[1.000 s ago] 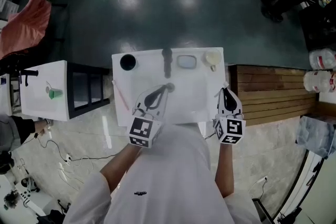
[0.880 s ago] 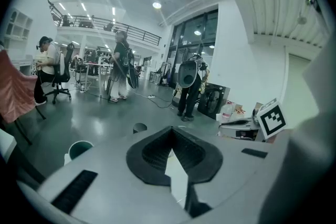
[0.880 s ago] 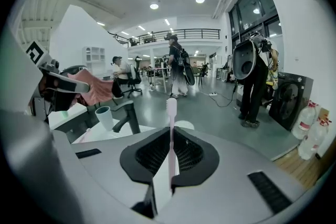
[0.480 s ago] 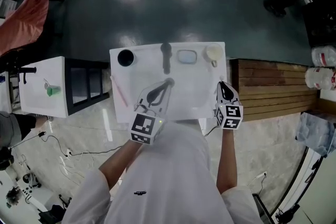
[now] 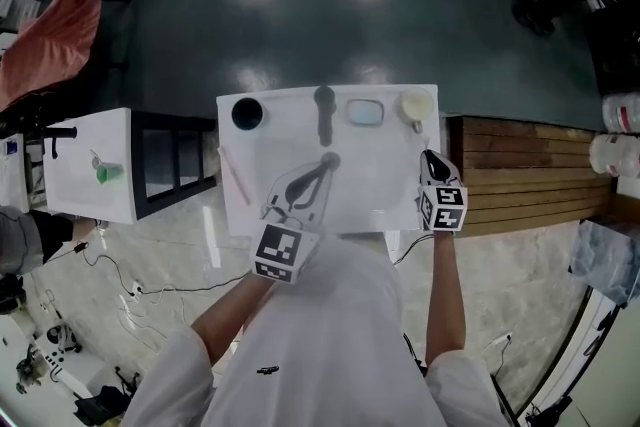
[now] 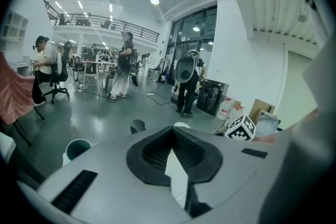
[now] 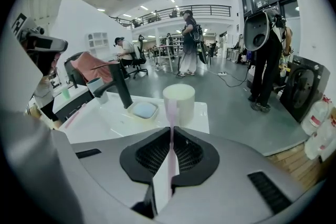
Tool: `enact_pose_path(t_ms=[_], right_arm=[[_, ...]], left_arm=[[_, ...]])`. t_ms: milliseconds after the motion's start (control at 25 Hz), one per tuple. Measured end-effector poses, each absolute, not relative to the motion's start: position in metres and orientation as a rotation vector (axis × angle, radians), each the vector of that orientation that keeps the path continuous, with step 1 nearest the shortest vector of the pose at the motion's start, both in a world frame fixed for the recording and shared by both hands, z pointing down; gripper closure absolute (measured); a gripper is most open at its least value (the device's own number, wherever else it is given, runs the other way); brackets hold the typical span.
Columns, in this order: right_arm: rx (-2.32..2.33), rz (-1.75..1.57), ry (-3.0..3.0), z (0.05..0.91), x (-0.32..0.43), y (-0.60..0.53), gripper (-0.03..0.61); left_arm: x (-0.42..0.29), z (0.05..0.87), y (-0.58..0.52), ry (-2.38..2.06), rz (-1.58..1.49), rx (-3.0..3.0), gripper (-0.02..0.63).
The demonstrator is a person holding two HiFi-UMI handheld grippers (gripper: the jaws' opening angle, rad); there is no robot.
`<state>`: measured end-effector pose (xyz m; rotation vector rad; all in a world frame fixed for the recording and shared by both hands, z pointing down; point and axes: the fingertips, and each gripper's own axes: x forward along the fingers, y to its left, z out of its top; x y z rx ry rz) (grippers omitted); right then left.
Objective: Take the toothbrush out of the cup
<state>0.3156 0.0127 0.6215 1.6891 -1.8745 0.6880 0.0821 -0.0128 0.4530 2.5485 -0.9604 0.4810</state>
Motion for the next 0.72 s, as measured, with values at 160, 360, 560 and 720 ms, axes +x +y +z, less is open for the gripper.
enact_pose_path(t_ms=[160, 360, 560, 720], right_arm=[[1.669, 0.710, -1.841, 0.636, 0.317, 0.013, 0.563], [1.646, 0.760, -1.742, 0.657, 0.321, 0.021, 0.563], [1.628, 0.817, -1.660, 0.679, 0.328, 0.024, 0.563], [1.615, 0.847, -1.620, 0.693, 0.333, 0.024, 0.563]], left_arm=[[0.082, 0.453, -0.012, -0.967, 0.483, 2.541, 0.611], [0.080, 0.455, -0.011, -0.976, 0.491, 2.531, 0.611], [0.082, 0.456, -0.010, -0.977, 0.503, 2.527, 0.611], [0.082, 0.456, -0.010, -0.988, 0.511, 2.520, 0.612]])
